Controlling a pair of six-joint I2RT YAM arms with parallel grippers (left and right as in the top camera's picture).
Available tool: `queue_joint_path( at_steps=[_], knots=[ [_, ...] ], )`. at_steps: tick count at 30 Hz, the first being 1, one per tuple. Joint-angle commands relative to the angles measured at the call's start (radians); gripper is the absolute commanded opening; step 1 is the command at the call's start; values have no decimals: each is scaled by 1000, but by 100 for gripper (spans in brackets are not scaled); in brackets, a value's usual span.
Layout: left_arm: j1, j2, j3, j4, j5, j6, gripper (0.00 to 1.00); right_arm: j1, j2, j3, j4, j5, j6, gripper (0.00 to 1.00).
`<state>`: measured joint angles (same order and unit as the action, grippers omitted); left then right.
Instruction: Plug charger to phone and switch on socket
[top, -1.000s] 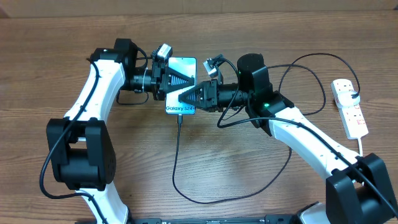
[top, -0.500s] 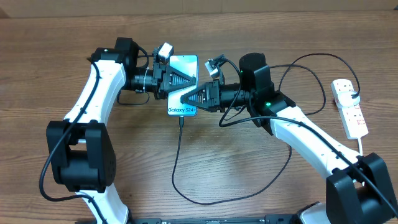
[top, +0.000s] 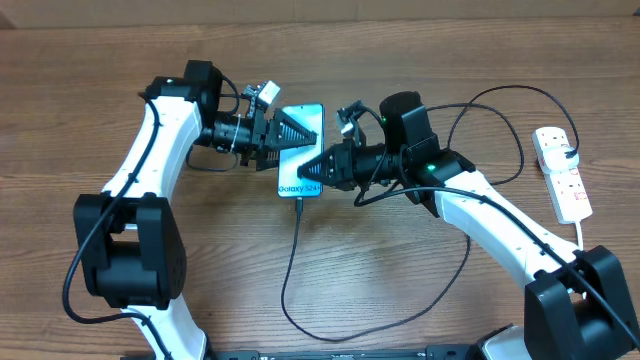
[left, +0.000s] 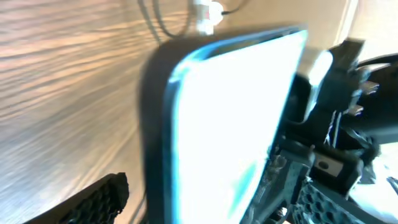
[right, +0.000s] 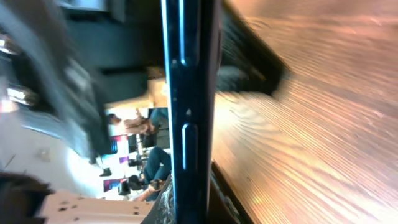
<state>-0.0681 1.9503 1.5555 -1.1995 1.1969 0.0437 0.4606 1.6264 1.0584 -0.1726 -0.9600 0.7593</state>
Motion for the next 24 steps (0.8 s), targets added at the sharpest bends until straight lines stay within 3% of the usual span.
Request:
queue_joint_path(
  at_steps=[1,2,4,12,16,24],
  knots=[
    [42,-23,1,17,-106,-46,81,2,-13,14,-89,100,-72,4],
    [53,-23,2,24,-126,-49,84,2,-13,14,-127,140,-90,4],
    [68,-23,2,33,-171,-48,100,2,-13,14,-190,213,-117,4],
    [80,-23,1,41,-559,-48,100,4,-6,-14,-277,397,-140,4],
    [80,-23,2,41,-684,-48,100,4,18,-19,-286,432,-135,4],
    [80,-23,2,42,-737,-48,100,14,116,-19,-270,475,-129,4]
  ],
)
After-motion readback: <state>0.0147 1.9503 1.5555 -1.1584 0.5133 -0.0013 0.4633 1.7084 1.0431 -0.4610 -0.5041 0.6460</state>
